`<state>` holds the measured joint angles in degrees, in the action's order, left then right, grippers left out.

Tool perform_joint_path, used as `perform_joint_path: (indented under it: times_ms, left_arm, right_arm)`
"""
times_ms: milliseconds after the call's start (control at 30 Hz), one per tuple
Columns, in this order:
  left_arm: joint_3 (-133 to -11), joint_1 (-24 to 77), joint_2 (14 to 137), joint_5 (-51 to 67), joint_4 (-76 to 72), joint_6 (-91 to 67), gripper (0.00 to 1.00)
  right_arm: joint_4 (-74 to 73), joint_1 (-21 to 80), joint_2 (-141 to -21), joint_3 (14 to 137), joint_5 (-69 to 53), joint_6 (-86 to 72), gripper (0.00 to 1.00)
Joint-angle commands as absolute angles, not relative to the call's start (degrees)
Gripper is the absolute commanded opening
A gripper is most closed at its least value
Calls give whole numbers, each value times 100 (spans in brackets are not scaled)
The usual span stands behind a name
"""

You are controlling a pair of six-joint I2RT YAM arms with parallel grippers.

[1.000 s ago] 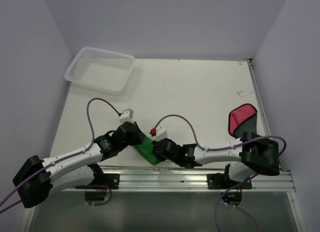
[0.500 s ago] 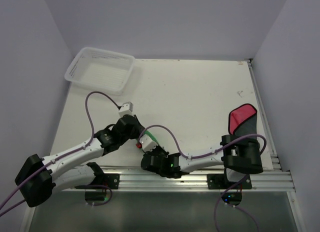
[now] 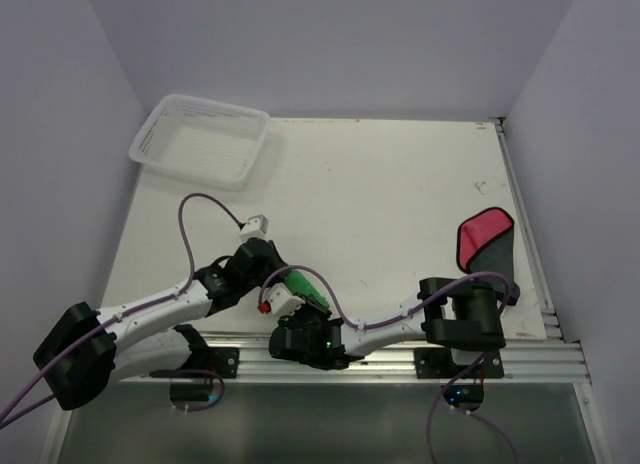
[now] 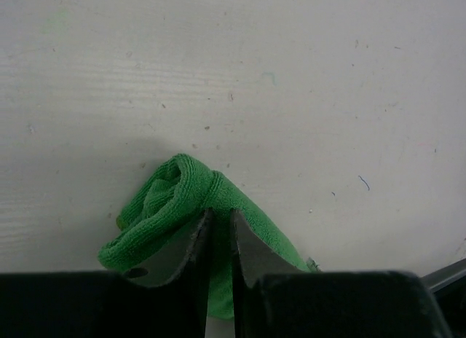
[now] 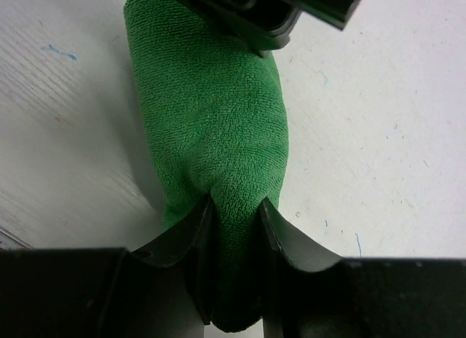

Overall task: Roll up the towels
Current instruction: Roll the towel

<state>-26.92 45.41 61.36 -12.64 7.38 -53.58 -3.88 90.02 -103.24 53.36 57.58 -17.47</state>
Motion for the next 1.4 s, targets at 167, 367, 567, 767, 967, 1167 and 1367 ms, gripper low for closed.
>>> perform_joint_path:
  times_ms: [167, 367, 567, 767, 967, 1167, 1367]
  left_arm:
    - [-2005, 4526, 6030, -1222, 369, -5633, 18]
    - [-1652, 4535, 5783, -1362, 246, -5757, 18]
    - [-1635, 4544, 5959, -1362, 202, -5739, 18]
    - [-1643, 4535, 5968, -1371, 211, -5730, 18]
    - [-1696, 4535, 5994, -1389, 281, -5704, 18]
    - [-1705, 4535, 5968, -1397, 343, -5704, 18]
    - [-1731, 4535, 5810, -1468, 571, -5722, 18]
  right_arm:
    - [-764, 9044, -10266, 5520, 5590, -1951, 38]
    - [-809, 9018, -9863, 5493, 5406, -2136, 46]
    - [-695, 8798, -9177, 5379, 4836, -2364, 54]
    - [-370, 8148, -8342, 4852, 3640, -2873, 60]
    - [-158, 7945, -8139, 4325, 3007, -3225, 62]
    - [167, 7937, -8340, 4017, 2742, -3322, 63]
    - [369, 7919, -8692, 4034, 2532, -3278, 63]
